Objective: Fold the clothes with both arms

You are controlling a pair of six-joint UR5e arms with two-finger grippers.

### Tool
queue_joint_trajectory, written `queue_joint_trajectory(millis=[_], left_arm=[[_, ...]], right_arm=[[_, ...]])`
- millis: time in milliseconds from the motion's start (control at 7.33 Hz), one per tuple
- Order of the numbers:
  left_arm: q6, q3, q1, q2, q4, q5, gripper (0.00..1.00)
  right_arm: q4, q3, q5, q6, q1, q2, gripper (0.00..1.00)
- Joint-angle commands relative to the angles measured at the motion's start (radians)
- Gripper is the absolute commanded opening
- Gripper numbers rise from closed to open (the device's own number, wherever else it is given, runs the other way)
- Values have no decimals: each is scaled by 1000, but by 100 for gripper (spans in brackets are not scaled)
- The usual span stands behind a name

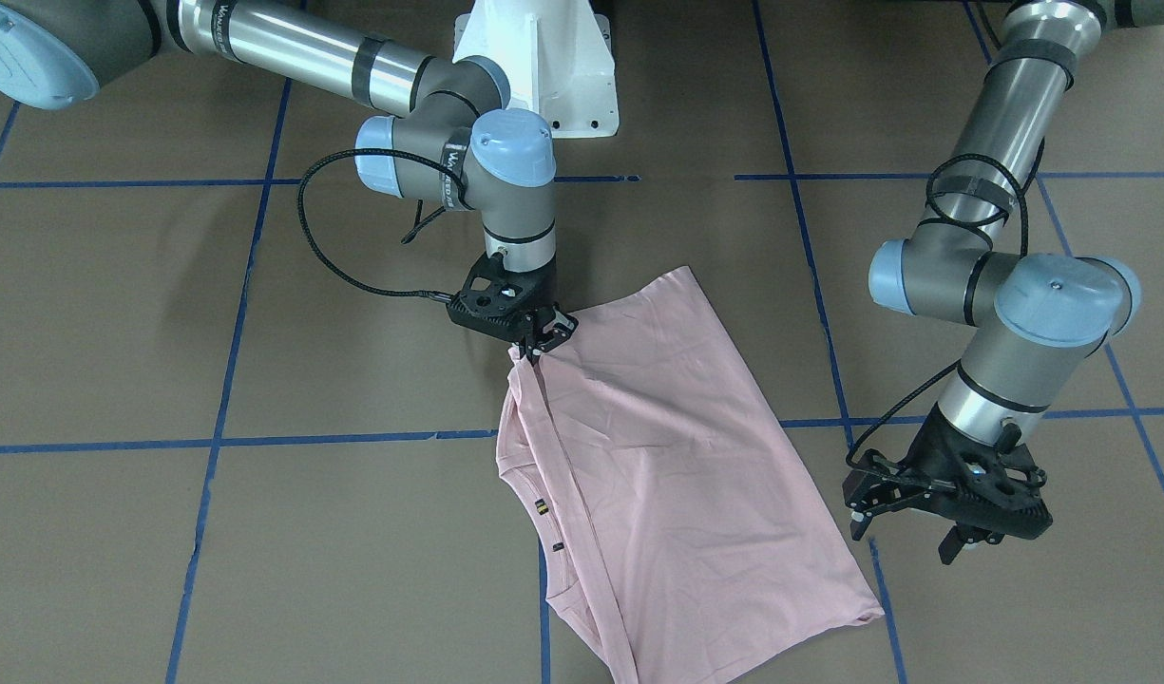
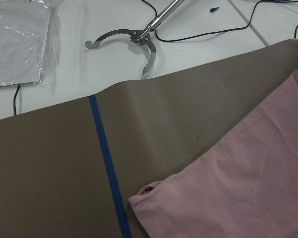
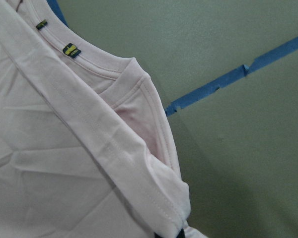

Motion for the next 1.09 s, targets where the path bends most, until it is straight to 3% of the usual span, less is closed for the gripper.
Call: queue_joint_trajectory(millis=[0, 136, 273, 545, 955], left_arm=[[2, 0, 1, 6, -1, 0, 100], [2, 0, 2, 6, -1, 0, 100], [2, -3, 2, 6, -1, 0, 100], [2, -3, 2, 6, -1, 0, 100], [2, -3, 2, 6, -1, 0, 100]], right_arm=[[-18, 232, -2, 3, 5, -173, 0], [-112, 376, -59, 9, -50, -235, 0], [-207, 476, -175, 79, -159, -273, 0], [-239, 502, -304, 174, -307, -290, 0], [-239, 540, -386, 235, -418, -337, 0]])
